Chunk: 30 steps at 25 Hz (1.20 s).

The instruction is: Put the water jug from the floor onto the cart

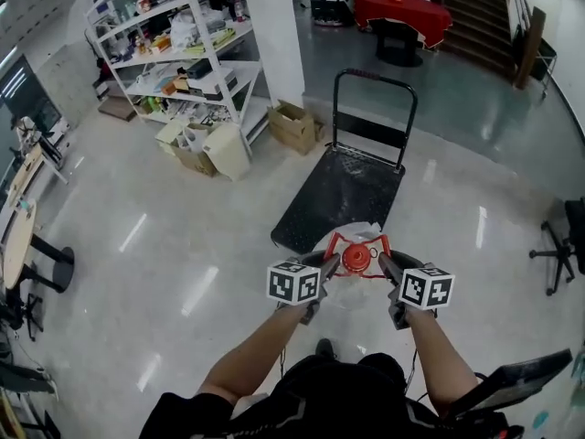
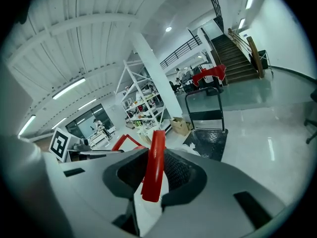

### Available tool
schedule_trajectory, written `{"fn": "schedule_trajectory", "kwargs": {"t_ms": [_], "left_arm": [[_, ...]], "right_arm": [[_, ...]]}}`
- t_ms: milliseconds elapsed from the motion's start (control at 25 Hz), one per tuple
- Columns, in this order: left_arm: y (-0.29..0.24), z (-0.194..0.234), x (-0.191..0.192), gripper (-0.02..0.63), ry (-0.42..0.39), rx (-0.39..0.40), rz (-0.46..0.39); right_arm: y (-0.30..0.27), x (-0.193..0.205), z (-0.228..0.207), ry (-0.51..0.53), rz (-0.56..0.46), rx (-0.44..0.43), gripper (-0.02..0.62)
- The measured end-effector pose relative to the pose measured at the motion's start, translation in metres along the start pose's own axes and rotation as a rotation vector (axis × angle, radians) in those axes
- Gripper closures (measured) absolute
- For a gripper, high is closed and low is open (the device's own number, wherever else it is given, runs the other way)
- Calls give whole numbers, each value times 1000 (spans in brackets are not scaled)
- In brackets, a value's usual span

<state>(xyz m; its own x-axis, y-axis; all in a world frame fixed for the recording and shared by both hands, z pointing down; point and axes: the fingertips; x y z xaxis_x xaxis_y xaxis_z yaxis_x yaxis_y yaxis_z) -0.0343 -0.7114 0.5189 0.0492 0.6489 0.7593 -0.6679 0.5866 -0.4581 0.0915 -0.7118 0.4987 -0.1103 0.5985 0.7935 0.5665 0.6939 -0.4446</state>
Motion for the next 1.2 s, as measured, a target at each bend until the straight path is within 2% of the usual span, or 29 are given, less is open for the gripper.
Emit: {"fn": "schedule_trajectory", "kwargs": {"t_ms": [240, 360, 560, 680, 960, 1200], "left_arm": [[-52, 58, -62, 532, -8, -31, -3], [-84, 90, -97, 532, -2, -54, -8], [-126, 140, -145, 532, 56, -111, -20], [-147, 166, -169, 532, 47, -135, -41], [-194, 229, -210, 532, 96, -96, -16], [-241, 274, -214, 532, 92, -64, 57]], "right_arm": [[-79, -49, -32, -3, 23, -10, 500], [-125, -80, -55, -2, 33, -42, 500], [-196, -129, -84, 17, 75, -110, 500], [-231, -151, -98, 27, 88, -125, 500], [-306, -188, -127, -6, 124, -52, 500], [-356, -187, -160, -59, 145, 12, 502]]}}
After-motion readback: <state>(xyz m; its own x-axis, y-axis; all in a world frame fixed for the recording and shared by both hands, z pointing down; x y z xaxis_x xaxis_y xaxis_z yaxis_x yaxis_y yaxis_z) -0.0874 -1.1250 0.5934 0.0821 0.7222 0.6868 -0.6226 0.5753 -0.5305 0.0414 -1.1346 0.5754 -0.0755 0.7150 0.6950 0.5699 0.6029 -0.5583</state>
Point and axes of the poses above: the fingertips, and each gripper's own axes: y backward along the fingers, z to its left, x out of its underside, and after that the axes turned 2 degrees about y, right-handed
